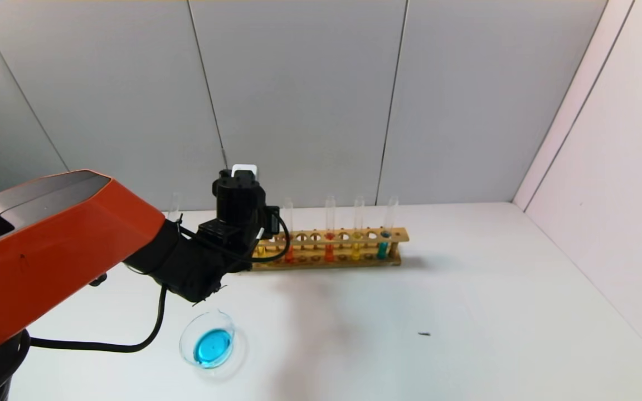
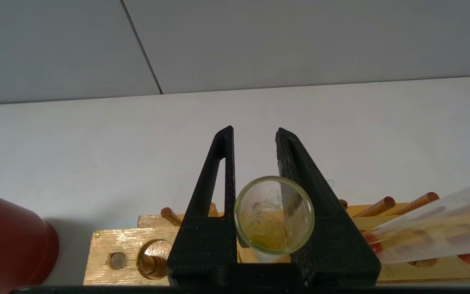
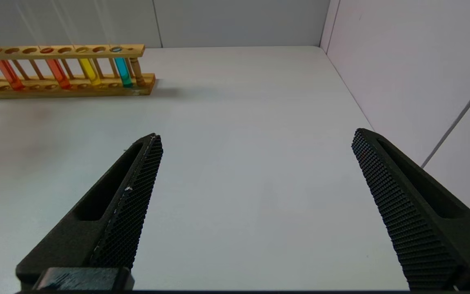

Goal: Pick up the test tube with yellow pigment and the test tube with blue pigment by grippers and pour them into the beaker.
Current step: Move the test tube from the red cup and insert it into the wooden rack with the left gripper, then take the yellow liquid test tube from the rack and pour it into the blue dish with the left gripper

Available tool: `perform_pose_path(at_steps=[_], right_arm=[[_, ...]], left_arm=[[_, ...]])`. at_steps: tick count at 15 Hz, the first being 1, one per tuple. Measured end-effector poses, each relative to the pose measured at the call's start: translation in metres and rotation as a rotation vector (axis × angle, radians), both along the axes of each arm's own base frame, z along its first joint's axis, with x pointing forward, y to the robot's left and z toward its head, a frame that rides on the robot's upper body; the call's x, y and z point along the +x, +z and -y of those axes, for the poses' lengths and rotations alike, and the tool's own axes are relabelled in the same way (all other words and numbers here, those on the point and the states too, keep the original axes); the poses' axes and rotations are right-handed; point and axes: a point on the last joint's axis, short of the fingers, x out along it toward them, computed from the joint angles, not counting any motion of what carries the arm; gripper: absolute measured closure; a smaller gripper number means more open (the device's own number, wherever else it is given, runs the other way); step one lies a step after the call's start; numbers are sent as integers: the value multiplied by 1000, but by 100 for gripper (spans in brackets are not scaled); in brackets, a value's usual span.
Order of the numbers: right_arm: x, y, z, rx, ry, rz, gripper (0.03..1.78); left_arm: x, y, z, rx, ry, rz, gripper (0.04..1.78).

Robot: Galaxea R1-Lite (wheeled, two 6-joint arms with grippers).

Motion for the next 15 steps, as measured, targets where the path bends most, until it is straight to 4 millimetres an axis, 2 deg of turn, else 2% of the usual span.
perform_pose_path(at_steps=[10, 15], right_arm=[[0, 0, 0, 0, 0, 0, 11], [0, 0, 0, 0, 0, 0, 11]], left_arm=[[0, 0, 0, 13, 8, -5, 145], [-2, 15, -2, 29, 6, -8, 145]])
